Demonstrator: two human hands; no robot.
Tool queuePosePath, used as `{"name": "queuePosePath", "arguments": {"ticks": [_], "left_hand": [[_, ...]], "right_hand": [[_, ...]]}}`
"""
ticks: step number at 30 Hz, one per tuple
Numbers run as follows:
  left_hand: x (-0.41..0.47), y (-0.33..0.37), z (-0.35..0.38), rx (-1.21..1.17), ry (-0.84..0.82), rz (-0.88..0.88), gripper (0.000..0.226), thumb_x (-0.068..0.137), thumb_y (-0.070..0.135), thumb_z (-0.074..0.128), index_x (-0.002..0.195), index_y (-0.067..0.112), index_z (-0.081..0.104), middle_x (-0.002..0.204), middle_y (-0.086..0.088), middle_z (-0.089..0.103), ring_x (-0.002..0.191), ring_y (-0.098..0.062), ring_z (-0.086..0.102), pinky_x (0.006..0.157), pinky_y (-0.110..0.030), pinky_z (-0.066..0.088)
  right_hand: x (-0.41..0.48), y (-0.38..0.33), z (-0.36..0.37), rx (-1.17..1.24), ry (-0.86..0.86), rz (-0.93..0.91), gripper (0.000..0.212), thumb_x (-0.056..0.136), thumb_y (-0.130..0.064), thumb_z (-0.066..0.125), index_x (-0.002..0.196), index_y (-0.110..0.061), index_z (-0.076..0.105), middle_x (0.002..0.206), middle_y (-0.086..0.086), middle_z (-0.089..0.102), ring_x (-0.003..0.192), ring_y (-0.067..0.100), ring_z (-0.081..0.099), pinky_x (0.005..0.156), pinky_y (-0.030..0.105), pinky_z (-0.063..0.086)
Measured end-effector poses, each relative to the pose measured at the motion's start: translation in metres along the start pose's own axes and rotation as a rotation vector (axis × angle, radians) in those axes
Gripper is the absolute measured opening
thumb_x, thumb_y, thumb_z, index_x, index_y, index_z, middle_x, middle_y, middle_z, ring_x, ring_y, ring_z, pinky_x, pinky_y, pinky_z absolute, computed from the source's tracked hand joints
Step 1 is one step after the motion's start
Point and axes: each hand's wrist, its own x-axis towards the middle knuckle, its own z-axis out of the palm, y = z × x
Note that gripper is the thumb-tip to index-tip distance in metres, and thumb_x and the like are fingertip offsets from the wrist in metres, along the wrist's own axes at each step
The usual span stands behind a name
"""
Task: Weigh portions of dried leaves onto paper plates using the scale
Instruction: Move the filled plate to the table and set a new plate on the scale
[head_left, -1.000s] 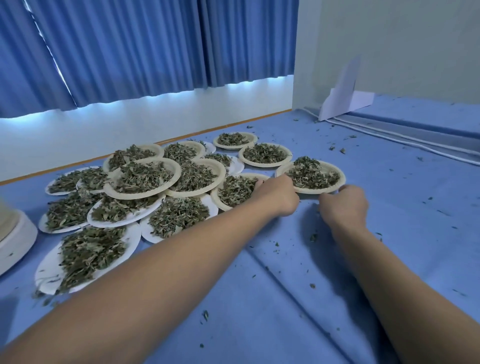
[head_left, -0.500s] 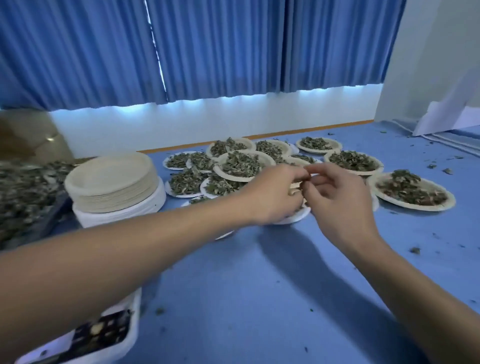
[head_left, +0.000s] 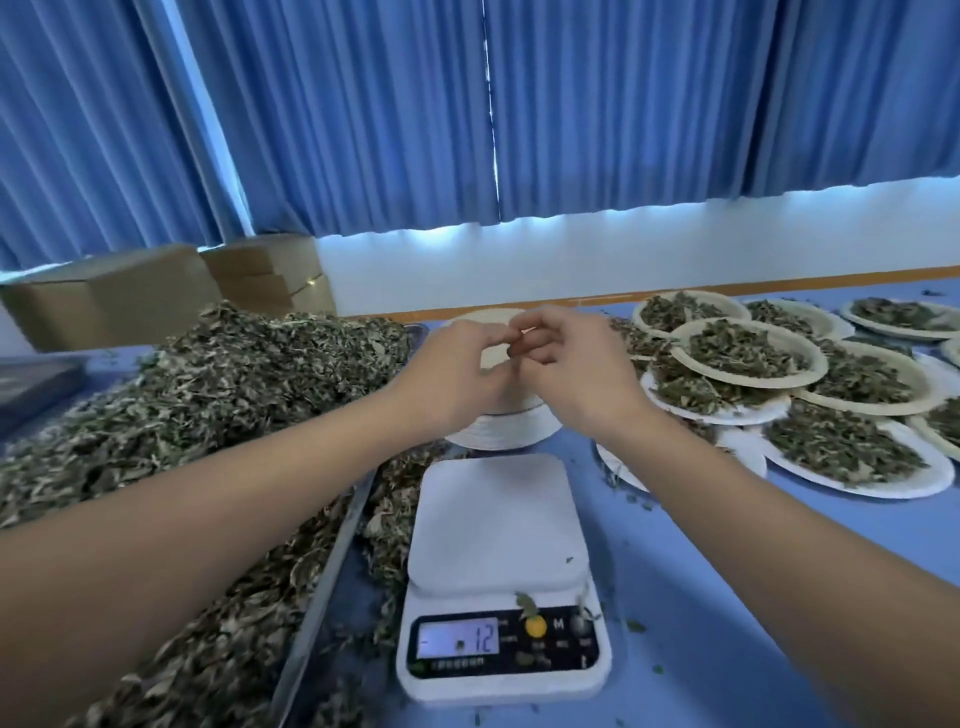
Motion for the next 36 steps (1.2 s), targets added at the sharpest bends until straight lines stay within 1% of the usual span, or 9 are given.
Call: {"name": "queuePosePath", "arguments": {"ticks": [3,6,8,10,12,15,17,27,36], "left_hand": [[0.003,-0.031,-0.012,0.207,-0.002,-0.011,0.04,0.095,0.027,0.063,0.134,0.019,0.063,0.134,0.002,0.065,0.119,-0.013,0.058,0.087,-0.013,0.032],[0.005,-0.054,-0.015,0.311,-0.116,-0.011,0.03,0.097,0.03,0.063,0.124,0.021,0.07,0.12,0.001,0.072,0.11,-0.02,0.064,0.096,-0.03,0.048],[0.005,-0.062,-0.016,0.324,-0.152,0.02,0.019,0.095,0.027,0.064,0.108,0.019,0.074,0.101,0.001,0.076,0.095,-0.02,0.067,0.088,-0.042,0.054],[0.007,-0.066,-0.017,0.295,-0.149,0.056,0.015,0.095,0.027,0.065,0.103,0.021,0.076,0.095,0.005,0.077,0.089,-0.016,0.068,0.083,-0.041,0.054],[0.011,-0.068,-0.02,0.263,-0.157,0.091,0.015,0.096,0.028,0.066,0.101,0.022,0.079,0.094,0.005,0.077,0.088,-0.013,0.068,0.083,-0.039,0.053],[0.014,-0.069,-0.026,0.189,-0.16,0.109,0.018,0.096,0.029,0.067,0.107,0.024,0.08,0.106,0.011,0.077,0.097,-0.003,0.067,0.092,-0.03,0.05],[0.016,-0.069,-0.029,0.176,-0.176,0.125,0.019,0.096,0.029,0.067,0.111,0.024,0.079,0.11,0.013,0.075,0.101,0.0,0.066,0.096,-0.027,0.049],[0.017,-0.068,-0.035,0.292,-0.264,0.242,0.021,0.1,0.029,0.061,0.109,0.02,0.078,0.109,0.01,0.075,0.101,-0.011,0.068,0.096,-0.042,0.046],[0.019,-0.069,-0.038,0.329,-0.281,0.261,0.022,0.102,0.026,0.058,0.114,0.023,0.076,0.114,0.013,0.073,0.104,-0.012,0.066,0.096,-0.042,0.045]], "right_hand": [[0.019,0.004,0.007,-0.221,-0.086,-0.095,0.039,0.087,-0.008,0.07,0.125,-0.019,0.067,0.106,-0.007,0.074,0.102,0.012,0.067,0.096,0.028,0.05],[0.036,0.011,0.0,-0.546,-0.18,-0.133,0.021,0.089,-0.025,0.072,0.11,-0.029,0.076,0.103,-0.013,0.075,0.101,0.013,0.067,0.096,0.039,0.051],[0.044,0.015,-0.006,-0.573,-0.27,-0.138,0.011,0.09,-0.027,0.07,0.09,-0.03,0.08,0.088,-0.011,0.076,0.088,0.014,0.068,0.084,0.041,0.055],[0.048,0.018,-0.01,-0.576,-0.333,-0.165,0.013,0.091,-0.029,0.071,0.083,-0.03,0.081,0.079,-0.009,0.076,0.084,0.015,0.066,0.08,0.04,0.055],[0.05,0.02,-0.013,-0.601,-0.371,-0.223,0.011,0.091,-0.031,0.072,0.087,-0.028,0.082,0.082,-0.007,0.077,0.086,0.019,0.067,0.083,0.041,0.054],[0.053,0.022,-0.014,-0.708,-0.396,-0.298,0.024,0.094,-0.033,0.067,0.097,-0.011,0.075,0.095,0.009,0.074,0.097,0.028,0.065,0.086,0.046,0.053],[0.054,0.021,-0.013,-0.776,-0.394,-0.329,0.027,0.095,-0.033,0.063,0.1,-0.007,0.072,0.099,0.012,0.073,0.098,0.029,0.064,0.084,0.049,0.054],[0.05,0.016,-0.013,-0.836,-0.4,-0.376,0.029,0.098,-0.038,0.059,0.098,-0.012,0.074,0.1,0.003,0.075,0.094,0.026,0.066,0.079,0.047,0.056],[0.049,0.014,-0.012,-0.884,-0.406,-0.424,0.032,0.102,-0.042,0.054,0.099,-0.02,0.076,0.101,-0.002,0.074,0.095,0.022,0.063,0.078,0.045,0.055]]}}
